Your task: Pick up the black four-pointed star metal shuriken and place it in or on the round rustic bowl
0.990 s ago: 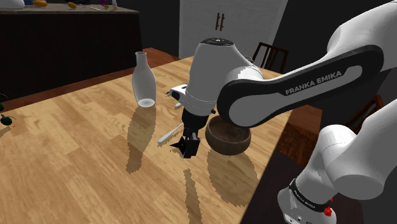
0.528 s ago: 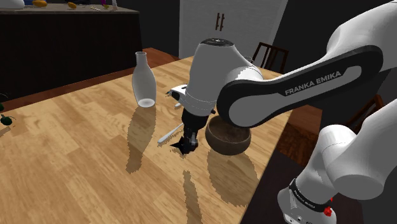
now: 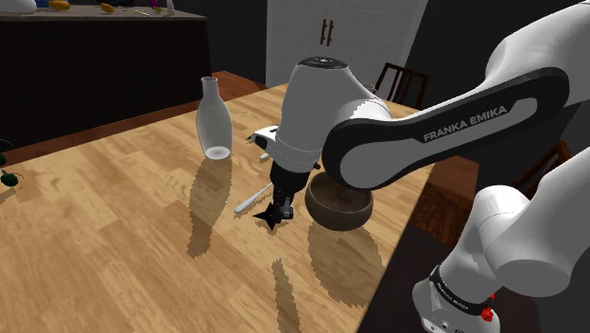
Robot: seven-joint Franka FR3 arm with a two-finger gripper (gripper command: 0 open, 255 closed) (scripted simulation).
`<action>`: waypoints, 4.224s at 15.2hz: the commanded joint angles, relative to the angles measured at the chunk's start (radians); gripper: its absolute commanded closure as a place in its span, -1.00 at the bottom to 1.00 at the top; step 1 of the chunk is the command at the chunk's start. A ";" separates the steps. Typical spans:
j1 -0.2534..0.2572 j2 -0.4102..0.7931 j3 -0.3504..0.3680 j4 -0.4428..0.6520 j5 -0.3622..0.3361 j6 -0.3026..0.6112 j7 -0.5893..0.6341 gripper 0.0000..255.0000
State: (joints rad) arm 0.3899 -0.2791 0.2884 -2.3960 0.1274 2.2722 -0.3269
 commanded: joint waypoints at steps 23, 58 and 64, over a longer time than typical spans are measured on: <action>0.033 0.238 -0.115 0.140 -0.118 -0.059 -0.790 1.00; 0.031 0.127 -0.123 0.393 -0.101 -0.421 -0.803 1.00; 0.030 0.124 -0.124 0.466 -0.101 -0.497 -0.803 1.00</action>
State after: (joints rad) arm 0.4198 -0.1551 0.1639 -1.9444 0.0262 1.7893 -1.1311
